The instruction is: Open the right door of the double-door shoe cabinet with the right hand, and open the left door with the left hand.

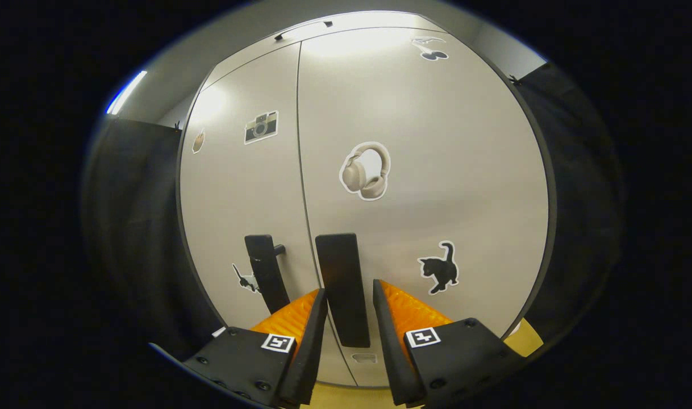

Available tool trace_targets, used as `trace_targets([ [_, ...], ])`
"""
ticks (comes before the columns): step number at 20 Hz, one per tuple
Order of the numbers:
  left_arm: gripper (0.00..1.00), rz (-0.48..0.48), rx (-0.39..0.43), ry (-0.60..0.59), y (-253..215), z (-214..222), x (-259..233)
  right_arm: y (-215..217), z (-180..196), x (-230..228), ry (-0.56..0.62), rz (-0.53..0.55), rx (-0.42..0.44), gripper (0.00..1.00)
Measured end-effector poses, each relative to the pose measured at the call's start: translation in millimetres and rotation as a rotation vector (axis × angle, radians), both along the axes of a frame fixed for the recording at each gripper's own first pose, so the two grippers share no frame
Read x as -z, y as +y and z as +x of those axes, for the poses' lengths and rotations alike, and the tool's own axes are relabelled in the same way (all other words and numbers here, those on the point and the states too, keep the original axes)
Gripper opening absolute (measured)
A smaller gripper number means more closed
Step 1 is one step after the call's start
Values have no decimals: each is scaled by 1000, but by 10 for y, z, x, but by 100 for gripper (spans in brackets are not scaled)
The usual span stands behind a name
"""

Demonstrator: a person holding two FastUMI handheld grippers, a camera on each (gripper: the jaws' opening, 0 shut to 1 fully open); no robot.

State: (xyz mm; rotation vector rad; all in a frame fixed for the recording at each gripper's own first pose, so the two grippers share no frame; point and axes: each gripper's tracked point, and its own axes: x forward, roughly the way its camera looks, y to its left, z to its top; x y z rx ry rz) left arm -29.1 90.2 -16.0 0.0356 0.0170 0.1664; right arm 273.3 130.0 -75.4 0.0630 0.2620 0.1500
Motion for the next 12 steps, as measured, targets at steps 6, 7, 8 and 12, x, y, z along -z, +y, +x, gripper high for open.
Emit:
trace_targets([
  [6, 94, 2, -10, -1, 62, 39, 15, 90, 115, 39, -21, -28, 20, 57],
  [7, 94, 3, -9, 3, 56, 51, 29, 77, 95, 18, -26, -46, 12, 40],
  [8, 94, 2, -6, 6, 37, 47, 41, 65, 74, 39, -9, -47, 13, 34],
  [12, 94, 3, 8, 19, -31, 65, 60, 76, -4, 16, 13, -34, -20, 20],
])
